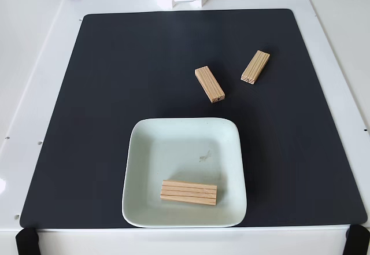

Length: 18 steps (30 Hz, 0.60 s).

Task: Pick up the wooden block and place them on the plate.

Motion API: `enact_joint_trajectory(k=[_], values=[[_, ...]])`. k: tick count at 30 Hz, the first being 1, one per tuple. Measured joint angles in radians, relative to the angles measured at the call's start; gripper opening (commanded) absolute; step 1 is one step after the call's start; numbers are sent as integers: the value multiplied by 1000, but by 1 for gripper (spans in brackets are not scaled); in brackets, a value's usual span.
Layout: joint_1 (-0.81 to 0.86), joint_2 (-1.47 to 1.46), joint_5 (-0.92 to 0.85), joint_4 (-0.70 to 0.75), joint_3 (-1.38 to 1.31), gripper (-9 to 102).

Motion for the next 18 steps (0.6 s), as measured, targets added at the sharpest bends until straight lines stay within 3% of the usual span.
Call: enact_joint_trajectory(k=[18], values=[[0,-1137,-12,-2,-885,0]])
